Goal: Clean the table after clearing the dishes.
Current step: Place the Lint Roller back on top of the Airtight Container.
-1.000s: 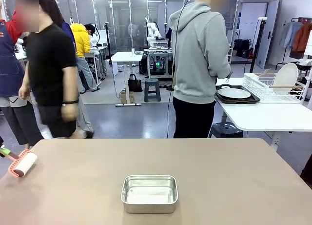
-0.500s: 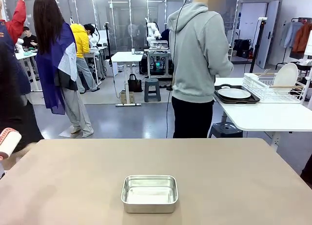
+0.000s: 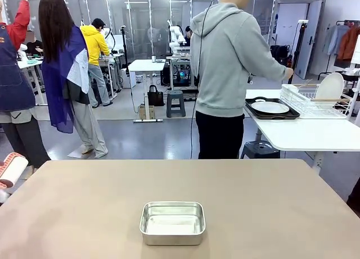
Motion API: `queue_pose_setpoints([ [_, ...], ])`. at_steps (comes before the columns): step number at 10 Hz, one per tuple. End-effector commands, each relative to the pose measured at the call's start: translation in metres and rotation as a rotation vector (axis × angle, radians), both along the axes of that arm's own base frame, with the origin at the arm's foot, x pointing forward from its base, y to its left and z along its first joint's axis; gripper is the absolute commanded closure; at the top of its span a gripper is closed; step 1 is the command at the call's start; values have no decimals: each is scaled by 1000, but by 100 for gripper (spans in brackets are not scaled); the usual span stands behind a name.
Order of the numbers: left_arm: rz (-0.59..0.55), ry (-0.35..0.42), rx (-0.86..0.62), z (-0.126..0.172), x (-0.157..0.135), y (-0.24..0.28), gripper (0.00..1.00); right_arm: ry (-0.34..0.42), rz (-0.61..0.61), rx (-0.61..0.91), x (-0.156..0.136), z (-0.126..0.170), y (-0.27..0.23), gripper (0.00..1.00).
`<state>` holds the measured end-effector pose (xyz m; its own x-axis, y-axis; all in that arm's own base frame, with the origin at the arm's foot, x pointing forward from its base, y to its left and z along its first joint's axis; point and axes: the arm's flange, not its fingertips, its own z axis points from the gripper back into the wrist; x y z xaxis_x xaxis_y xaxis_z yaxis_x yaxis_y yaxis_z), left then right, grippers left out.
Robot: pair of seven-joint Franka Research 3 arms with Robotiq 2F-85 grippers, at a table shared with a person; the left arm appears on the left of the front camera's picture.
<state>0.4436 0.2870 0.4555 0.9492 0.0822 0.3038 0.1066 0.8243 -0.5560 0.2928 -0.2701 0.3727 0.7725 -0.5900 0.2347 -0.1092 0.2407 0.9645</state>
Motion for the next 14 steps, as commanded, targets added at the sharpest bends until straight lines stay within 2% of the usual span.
queue_pose_setpoints([
  [1, 4, -15, 8, 9, -1, 4, 80, -11, -4, 2, 0, 3, 1, 0],
  [6, 3, -10, 9, 6, 2, 4, 80, -11, -4, 2, 0, 3, 1, 0],
  [7, -129, -140, 64, 33, 19, -16, 80, -11, -4, 2, 0, 3, 1, 0],
  [8, -230, -223, 145, 64, 29, -42, 80, -11, -4, 2, 0, 3, 1, 0],
  [10, -414, -372, 183, 133, 39, -110, 80, -11, -4, 2, 0, 3, 1, 0],
  [11, -565, -429, 256, 172, 33, -165, 80, -11, -4, 2, 0, 3, 1, 0],
  [12, -708, -457, 315, 197, 20, -218, 80, -11, -4, 2, 0, 3, 1, 0],
  [13, -819, -505, 361, 213, 5, -265, 80, -11, -4, 2, 0, 3, 1, 0],
  [14, -936, -515, 402, 220, -15, -309, 80, -11, -4, 2, 0, 3, 1, 0],
])
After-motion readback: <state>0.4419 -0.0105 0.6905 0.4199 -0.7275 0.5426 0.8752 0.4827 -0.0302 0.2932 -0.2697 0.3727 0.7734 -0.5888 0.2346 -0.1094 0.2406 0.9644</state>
